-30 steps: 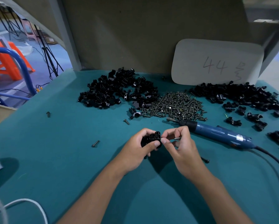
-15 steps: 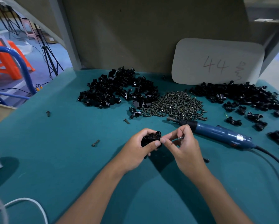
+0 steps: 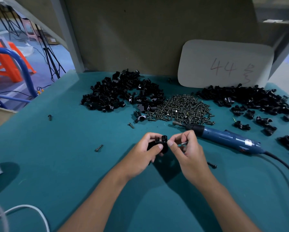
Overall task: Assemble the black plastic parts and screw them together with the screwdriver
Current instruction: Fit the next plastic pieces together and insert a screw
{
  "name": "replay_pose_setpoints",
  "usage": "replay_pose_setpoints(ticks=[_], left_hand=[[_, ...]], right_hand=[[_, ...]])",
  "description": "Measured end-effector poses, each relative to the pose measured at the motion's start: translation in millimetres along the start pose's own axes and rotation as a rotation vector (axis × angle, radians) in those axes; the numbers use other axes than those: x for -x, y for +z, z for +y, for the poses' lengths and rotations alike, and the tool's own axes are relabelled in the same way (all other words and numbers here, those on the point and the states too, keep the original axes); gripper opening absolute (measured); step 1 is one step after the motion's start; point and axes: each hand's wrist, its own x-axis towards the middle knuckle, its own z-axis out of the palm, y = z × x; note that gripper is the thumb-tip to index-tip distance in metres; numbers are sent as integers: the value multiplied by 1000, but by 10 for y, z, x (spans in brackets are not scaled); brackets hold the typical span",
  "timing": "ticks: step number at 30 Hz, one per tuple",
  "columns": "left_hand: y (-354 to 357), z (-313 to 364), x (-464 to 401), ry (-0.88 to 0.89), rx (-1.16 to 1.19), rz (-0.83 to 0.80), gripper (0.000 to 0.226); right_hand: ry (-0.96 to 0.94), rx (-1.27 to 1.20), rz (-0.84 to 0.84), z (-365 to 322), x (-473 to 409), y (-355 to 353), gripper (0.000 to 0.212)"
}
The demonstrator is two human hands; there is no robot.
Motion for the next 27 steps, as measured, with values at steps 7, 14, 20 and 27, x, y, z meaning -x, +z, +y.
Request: replay_pose_setpoints(ticks=[7, 14, 20, 27], left_hand=[[-7, -16, 4, -4, -39, -13, 33], [6, 2, 4, 49, -52, -26, 23], [40, 35, 15, 30, 3, -17, 18], [51, 83, 39, 53, -60, -34, 21]], right_hand=[[7, 18, 9, 15, -17, -3, 31], [5, 35, -55, 67, -24, 1, 24], [-40, 149, -63, 115, -18, 68, 19], [-30, 145, 36, 119, -30, 117, 21]])
